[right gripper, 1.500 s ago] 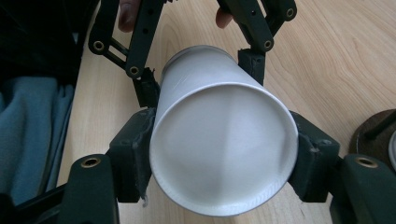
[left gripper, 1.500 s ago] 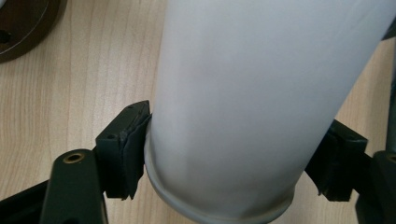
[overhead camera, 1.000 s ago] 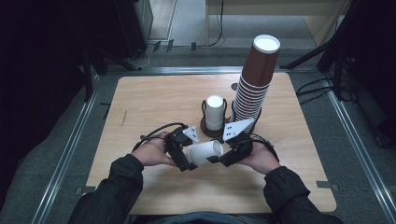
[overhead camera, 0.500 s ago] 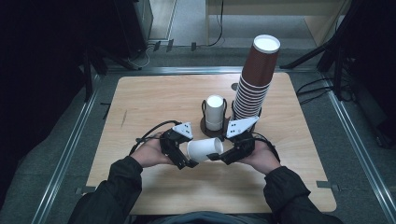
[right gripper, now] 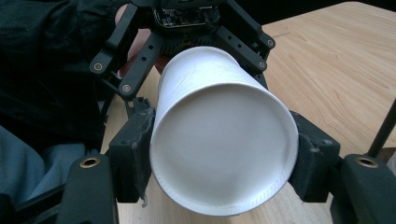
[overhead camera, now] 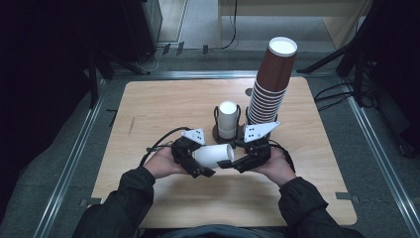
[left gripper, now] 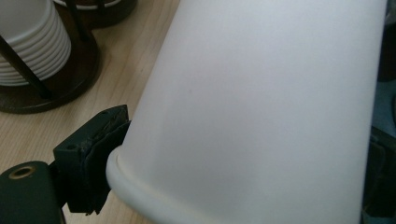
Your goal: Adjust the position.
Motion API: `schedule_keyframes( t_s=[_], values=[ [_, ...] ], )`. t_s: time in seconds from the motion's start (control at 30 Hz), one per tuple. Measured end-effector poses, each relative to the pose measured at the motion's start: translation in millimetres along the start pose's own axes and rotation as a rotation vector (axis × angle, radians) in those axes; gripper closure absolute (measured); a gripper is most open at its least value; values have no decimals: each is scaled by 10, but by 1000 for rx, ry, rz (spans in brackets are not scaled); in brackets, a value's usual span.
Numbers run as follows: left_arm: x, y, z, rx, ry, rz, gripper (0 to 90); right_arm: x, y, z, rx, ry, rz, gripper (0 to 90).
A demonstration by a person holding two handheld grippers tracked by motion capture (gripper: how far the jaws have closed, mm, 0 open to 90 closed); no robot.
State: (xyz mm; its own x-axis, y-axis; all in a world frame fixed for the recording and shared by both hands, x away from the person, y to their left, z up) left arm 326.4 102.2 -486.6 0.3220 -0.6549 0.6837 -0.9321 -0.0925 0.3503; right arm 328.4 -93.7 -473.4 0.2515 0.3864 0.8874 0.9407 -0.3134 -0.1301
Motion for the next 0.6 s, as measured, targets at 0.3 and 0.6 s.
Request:
schedule_keyframes(
  t_s=[0.3,0.6],
  values=[
    [0,-17,-13,-36,-6,-7,223,-14,0,26,23,-5,20,342],
    [3,-16,-70,-30,0,0,238,-15,-13,25,6,-7,6,295]
  ],
)
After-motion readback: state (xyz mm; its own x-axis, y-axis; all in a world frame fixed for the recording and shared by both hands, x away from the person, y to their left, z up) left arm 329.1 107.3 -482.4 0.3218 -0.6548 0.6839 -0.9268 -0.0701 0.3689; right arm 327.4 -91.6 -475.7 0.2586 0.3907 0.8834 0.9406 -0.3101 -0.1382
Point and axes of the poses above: each handheld gripper's, and its own axes: z roughly forward along the jaws, x roughly out of its top, y roughly to its right, the point moved 3 cm from there along z, roughly forward along the jaws, and after that the axes turned 12 degrees about -x, right-handed, at the moved point
